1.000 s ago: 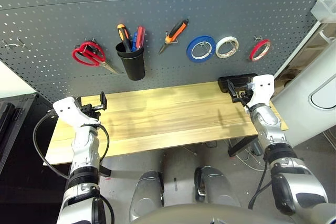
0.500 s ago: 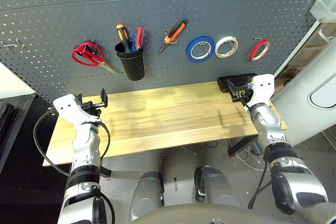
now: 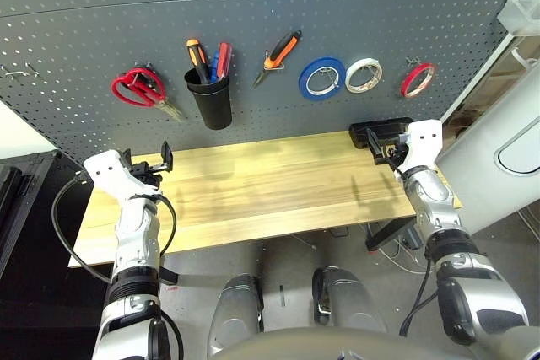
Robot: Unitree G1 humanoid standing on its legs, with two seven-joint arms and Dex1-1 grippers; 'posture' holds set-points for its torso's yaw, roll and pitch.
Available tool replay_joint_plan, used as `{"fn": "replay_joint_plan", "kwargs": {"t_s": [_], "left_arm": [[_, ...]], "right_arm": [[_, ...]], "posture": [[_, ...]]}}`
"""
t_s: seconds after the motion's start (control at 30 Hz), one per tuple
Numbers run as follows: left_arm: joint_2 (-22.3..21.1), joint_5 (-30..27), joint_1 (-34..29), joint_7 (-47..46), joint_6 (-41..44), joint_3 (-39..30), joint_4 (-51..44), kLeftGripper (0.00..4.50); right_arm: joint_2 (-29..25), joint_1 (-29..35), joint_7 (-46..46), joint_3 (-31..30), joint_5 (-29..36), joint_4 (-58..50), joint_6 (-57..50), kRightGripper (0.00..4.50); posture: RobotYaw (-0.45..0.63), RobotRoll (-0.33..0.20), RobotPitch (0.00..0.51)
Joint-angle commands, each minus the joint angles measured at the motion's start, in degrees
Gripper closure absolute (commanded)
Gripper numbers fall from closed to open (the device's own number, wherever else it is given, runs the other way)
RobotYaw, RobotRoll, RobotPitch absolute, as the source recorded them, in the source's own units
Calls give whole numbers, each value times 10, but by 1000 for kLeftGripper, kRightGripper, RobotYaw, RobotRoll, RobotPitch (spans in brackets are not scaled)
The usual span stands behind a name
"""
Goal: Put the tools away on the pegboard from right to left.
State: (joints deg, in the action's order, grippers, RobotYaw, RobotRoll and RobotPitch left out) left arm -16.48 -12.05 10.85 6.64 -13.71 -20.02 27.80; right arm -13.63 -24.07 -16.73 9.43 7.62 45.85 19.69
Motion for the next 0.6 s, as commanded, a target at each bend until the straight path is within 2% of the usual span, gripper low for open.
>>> {"fn": "replay_joint_plan", "kwargs": {"t_s": [0.03, 0.43, 0.6], "left_arm": [[-4, 1, 1, 3, 8, 2, 1, 38], [0, 1, 0, 3, 6, 3, -1, 38], [-5, 1, 5, 8, 8, 3, 5, 38]], "right_arm": [[-2, -2, 2, 2, -2, 7, 6, 0], [-6, -7, 2, 4, -3, 25, 12, 0], [-1, 2, 4, 3, -1, 12, 13, 0]], "posture": [[9, 0, 20], [13, 0, 20], [-1, 0, 36]]}}
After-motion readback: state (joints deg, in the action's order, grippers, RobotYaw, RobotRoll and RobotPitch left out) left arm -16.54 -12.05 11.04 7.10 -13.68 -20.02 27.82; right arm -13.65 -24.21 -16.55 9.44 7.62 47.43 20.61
